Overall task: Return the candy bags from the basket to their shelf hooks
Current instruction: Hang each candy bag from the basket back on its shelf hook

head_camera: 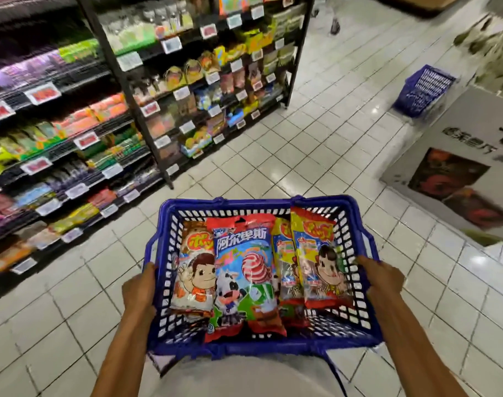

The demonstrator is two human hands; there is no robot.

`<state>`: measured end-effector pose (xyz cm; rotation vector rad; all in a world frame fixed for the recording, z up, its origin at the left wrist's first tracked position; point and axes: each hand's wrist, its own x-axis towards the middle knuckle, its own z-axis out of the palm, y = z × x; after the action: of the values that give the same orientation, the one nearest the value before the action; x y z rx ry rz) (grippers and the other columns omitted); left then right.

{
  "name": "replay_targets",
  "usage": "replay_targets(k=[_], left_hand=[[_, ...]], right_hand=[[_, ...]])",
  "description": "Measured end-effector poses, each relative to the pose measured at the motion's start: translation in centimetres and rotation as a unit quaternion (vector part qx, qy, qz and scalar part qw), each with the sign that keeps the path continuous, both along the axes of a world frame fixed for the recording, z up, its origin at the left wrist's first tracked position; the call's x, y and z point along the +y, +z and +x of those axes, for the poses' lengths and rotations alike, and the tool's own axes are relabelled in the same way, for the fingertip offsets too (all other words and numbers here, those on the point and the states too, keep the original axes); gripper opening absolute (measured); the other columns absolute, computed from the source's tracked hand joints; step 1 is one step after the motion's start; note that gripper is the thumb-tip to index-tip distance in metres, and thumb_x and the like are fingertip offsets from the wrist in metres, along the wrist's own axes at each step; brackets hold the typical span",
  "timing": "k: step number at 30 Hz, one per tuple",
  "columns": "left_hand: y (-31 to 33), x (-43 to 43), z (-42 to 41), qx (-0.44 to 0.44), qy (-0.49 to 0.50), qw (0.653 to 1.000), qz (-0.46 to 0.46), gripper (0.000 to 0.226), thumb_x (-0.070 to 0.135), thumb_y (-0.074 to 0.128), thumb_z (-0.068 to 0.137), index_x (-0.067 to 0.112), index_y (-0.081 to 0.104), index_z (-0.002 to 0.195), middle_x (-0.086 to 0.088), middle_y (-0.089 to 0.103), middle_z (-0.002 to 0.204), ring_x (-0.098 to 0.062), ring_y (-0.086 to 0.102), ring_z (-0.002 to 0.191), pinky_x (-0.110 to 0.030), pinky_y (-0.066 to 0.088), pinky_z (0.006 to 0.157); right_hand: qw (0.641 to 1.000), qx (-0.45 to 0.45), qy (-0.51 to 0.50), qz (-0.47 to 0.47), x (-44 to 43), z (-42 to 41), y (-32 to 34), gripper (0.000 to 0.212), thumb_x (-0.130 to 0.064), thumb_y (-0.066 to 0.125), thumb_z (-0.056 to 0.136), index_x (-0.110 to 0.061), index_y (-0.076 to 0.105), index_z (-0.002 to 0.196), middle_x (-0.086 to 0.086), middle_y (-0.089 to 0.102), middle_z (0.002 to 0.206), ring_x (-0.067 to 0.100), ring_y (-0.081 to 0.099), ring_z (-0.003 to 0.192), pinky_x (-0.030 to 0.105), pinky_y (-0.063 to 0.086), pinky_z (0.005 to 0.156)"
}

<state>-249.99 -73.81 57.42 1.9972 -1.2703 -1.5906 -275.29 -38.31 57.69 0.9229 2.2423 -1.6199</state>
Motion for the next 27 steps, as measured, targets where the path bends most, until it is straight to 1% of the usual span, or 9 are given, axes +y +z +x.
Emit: replay_targets(k=[4, 9, 12, 16, 19, 20, 22, 25, 27], left_hand=[[0.6, -2.8, -8.4, 0.001, 0.012, 1.0, -0.011, 0.036, 0.035, 0.06, 0.088, -0.002, 0.062, 0.089, -0.018, 0.064, 0.084, -0.025, 0.057, 0.06, -0.029, 0.043, 0.052], [-0.6, -5.6, -19.0, -0.007, 0.064, 0.998, -0.003, 0.033, 0.036, 0.06, 0.084, 0.005, 0.059, 0.071, -0.013, 0.062, 0.07, -0.027, 0.057, 0.058, -0.03, 0.045, 0.056], [-1.6, -7.0, -25.3, -0.023, 0.091, 0.996, -0.002, 0.037, 0.04, 0.058, 0.083, 0.005, 0.059, 0.071, -0.013, 0.062, 0.069, -0.029, 0.058, 0.061, -0.032, 0.047, 0.059], [-2.2, -8.1, -32.5, -0.046, 0.118, 0.992, -0.012, 0.041, 0.041, 0.056, 0.085, 0.004, 0.06, 0.069, -0.016, 0.063, 0.07, -0.031, 0.059, 0.062, -0.035, 0.047, 0.061], [-2.1, -8.8, -37.1, -0.052, 0.15, 0.987, -0.005, 0.04, 0.038, 0.056, 0.088, 0.004, 0.059, 0.067, -0.016, 0.063, 0.067, -0.031, 0.059, 0.061, -0.032, 0.046, 0.057], [-2.1, -9.2, -38.5, -0.044, 0.16, 0.986, -0.005, 0.04, 0.035, 0.057, 0.089, 0.004, 0.057, 0.066, -0.017, 0.062, 0.068, -0.031, 0.058, 0.063, -0.033, 0.046, 0.059], [-2.6, -10.2, -41.2, -0.036, 0.19, 0.981, -0.002, 0.039, 0.032, 0.058, 0.091, 0.003, 0.055, 0.065, -0.019, 0.06, 0.073, -0.03, 0.057, 0.067, -0.036, 0.047, 0.066], [-3.4, -12.2, -45.1, -0.022, 0.217, 0.976, 0.001, 0.035, 0.031, 0.059, 0.089, 0.002, 0.058, 0.071, -0.013, 0.06, 0.067, -0.025, 0.054, 0.056, -0.028, 0.042, 0.052], [-4.6, -14.1, -47.5, -0.017, 0.227, 0.974, 0.007, 0.035, 0.032, 0.06, 0.089, 0.001, 0.06, 0.074, -0.011, 0.06, 0.065, -0.024, 0.054, 0.054, -0.027, 0.041, 0.05]], right_hand=[[1.0, -0.002, 0.002, -0.004, -3.5, -9.1, 0.2, 0.024, -0.012, 0.083, 0.062, -0.01, 0.059, 0.064, 0.006, 0.055, 0.061, 0.021, 0.049, 0.052, 0.029, 0.041, 0.053], [0.999, -0.008, 0.038, 0.008, -8.2, -22.0, -1.2, 0.026, -0.012, 0.083, 0.062, -0.01, 0.057, 0.065, 0.007, 0.056, 0.062, 0.023, 0.05, 0.054, 0.032, 0.044, 0.057], [0.997, -0.017, 0.076, 0.024, -11.3, -30.4, -2.3, 0.027, -0.015, 0.084, 0.062, -0.011, 0.057, 0.064, 0.007, 0.056, 0.061, 0.024, 0.051, 0.053, 0.033, 0.047, 0.06], [0.992, -0.026, 0.118, 0.033, -15.6, -40.4, -2.8, 0.024, -0.015, 0.084, 0.06, -0.01, 0.061, 0.063, 0.007, 0.057, 0.056, 0.023, 0.051, 0.048, 0.03, 0.044, 0.048], [0.987, -0.02, 0.15, 0.048, -19.0, -46.9, -2.4, 0.028, -0.02, 0.085, 0.059, -0.004, 0.066, 0.072, 0.007, 0.058, 0.058, 0.024, 0.051, 0.051, 0.031, 0.044, 0.05], [0.985, -0.013, 0.164, 0.046, -20.4, -48.9, -2.0, 0.027, -0.02, 0.084, 0.06, -0.004, 0.067, 0.074, 0.007, 0.058, 0.057, 0.022, 0.051, 0.049, 0.029, 0.043, 0.048], [0.983, -0.004, 0.184, 0.031, -23.3, -52.6, -1.6, 0.021, -0.015, 0.084, 0.061, -0.009, 0.066, 0.069, 0.001, 0.057, 0.047, 0.015, 0.051, 0.037, 0.02, 0.039, 0.037], [0.98, 0.002, 0.2, 0.008, -28.0, -57.5, -1.9, 0.018, -0.005, 0.081, 0.063, -0.007, 0.064, 0.068, 0.0, 0.056, 0.041, 0.007, 0.047, 0.025, 0.014, 0.035, 0.029], [0.976, -0.009, 0.216, 0.014, -31.3, -60.6, -2.7, 0.017, -0.004, 0.079, 0.065, -0.007, 0.063, 0.067, 0.0, 0.055, 0.04, 0.009, 0.046, 0.025, 0.014, 0.034, 0.028]])
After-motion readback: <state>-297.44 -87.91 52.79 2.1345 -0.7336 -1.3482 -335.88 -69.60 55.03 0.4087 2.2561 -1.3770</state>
